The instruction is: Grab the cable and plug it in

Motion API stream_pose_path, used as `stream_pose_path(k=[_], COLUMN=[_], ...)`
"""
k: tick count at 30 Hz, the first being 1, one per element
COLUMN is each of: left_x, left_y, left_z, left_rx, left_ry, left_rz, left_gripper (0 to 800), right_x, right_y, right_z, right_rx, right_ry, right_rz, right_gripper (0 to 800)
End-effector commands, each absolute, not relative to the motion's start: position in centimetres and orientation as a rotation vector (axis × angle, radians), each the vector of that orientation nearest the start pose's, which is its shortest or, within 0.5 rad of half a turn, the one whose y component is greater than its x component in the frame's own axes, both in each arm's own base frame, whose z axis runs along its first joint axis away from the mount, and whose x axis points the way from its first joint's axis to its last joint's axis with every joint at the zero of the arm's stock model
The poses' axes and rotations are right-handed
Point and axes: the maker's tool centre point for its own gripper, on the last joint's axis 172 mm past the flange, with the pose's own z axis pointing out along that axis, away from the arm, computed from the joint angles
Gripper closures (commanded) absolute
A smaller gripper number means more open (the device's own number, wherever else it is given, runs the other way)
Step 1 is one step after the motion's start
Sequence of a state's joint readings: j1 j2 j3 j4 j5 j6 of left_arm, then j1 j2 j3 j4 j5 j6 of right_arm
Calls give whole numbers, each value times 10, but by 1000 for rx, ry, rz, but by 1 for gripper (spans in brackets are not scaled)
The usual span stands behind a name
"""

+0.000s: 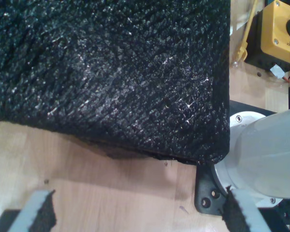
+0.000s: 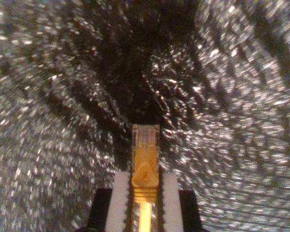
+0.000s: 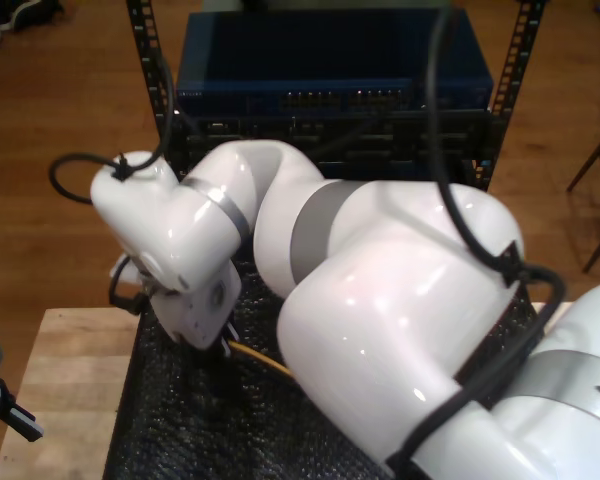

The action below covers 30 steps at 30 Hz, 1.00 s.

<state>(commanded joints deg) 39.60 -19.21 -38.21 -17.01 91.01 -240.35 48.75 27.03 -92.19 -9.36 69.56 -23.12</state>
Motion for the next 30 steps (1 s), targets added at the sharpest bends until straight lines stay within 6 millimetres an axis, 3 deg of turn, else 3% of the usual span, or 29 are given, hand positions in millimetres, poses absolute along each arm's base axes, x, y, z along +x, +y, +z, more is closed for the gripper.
stream_pose_path(k=[6, 10, 17, 22, 26, 30], left_x=[212, 214, 233, 263, 284, 293], left_y=[65, 48, 11, -19, -58, -109], left_z=[183, 193, 225, 249, 270, 284], left_rx=[1971, 1916, 1821, 1749, 1680, 1604], left_ry=[-1515, -1489, -1426, -1498, -1513, -1514], left_rz=[256, 317, 490, 564, 610, 611], left_gripper=[0, 0, 0, 0, 0, 0], right_x=[417, 408, 415, 413, 405, 390], right_y=[404, 400, 351, 306, 278, 249], right_z=[201, 217, 253, 278, 293, 299], right_rx=[-2475, -2332, -2223, -2245, -2252, -2238], right_ry=[-2159, -2182, -2019, -1996, -1994, -2006], right_rz=[-35, -36, -101, -159, -182, -151], right_gripper=[797, 797, 797, 797, 797, 797])
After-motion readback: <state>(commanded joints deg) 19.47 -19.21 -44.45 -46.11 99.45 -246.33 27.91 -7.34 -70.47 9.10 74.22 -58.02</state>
